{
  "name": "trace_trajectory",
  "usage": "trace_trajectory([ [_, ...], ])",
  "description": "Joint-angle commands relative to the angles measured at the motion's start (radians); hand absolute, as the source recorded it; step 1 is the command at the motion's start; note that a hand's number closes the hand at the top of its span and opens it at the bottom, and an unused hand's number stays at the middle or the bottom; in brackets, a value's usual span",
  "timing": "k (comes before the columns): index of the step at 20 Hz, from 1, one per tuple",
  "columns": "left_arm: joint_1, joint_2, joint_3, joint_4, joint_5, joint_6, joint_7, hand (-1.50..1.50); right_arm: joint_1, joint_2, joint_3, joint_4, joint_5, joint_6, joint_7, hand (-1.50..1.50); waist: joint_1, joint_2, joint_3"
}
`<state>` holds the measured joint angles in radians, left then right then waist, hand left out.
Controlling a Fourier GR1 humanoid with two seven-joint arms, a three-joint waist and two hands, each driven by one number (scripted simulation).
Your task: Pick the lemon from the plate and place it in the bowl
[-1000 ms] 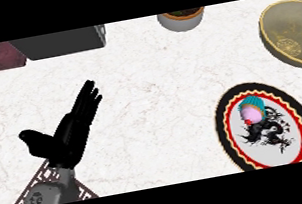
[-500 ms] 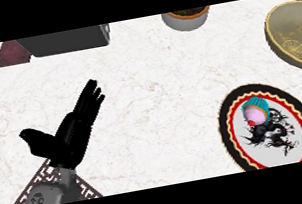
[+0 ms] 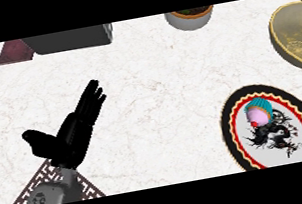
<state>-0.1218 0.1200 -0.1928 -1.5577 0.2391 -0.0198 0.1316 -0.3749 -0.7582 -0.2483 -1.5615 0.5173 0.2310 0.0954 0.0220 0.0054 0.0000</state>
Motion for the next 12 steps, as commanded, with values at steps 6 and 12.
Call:
trace_trajectory([
  [6, -0.027, -0.022, -0.006, 0.019, -0.004, -0.018, 0.006, 0.00, -0.265, 0.008, 0.090, 0.579, 0.240, -0.239, -0.250, 1.50, 0.020, 0.008, 0.001],
  [12, -0.032, -0.040, -0.024, 0.002, -0.029, -0.006, 0.001, 0.00, -0.405, 0.040, 0.154, 0.886, 0.364, -0.258, -0.207, 1.50, 0.046, 0.015, 0.001],
])
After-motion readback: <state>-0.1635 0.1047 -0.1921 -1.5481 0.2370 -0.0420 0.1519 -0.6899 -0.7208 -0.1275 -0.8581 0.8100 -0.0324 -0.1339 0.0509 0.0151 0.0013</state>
